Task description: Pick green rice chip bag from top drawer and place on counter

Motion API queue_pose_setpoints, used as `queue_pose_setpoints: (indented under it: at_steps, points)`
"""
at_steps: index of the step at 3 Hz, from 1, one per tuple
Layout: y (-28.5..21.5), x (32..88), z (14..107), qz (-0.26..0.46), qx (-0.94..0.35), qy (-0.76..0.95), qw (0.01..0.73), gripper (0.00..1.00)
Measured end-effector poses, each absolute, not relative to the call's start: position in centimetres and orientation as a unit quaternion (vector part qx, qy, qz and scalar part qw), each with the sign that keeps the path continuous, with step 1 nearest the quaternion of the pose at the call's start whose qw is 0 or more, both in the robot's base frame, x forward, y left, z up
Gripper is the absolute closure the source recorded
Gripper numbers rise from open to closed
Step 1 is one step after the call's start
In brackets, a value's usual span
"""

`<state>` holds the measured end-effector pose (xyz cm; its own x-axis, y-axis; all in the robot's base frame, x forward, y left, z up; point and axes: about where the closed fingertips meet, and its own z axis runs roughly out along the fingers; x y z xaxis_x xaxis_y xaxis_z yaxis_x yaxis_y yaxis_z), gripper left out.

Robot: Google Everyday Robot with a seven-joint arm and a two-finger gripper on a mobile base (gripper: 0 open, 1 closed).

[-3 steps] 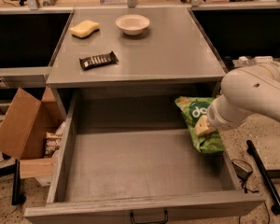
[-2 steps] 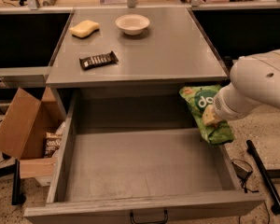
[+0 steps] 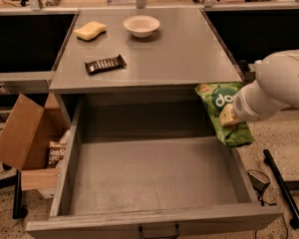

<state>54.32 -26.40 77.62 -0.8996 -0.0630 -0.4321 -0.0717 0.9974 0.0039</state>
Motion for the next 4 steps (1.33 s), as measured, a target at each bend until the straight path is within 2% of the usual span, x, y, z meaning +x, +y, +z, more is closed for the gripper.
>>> queue_pose_setpoints:
  at_steps: [2, 3, 4]
  points:
    - [-25.2, 58.0, 84.6, 0.036, -0.062, 0.949, 0.309, 1.0]
    - [-25.2, 58.0, 84.6, 0.036, -0.062, 0.949, 0.309, 1.0]
    - [-24.4, 60.5, 86.5, 0.028, -0.084, 0.936, 0.34, 1.0]
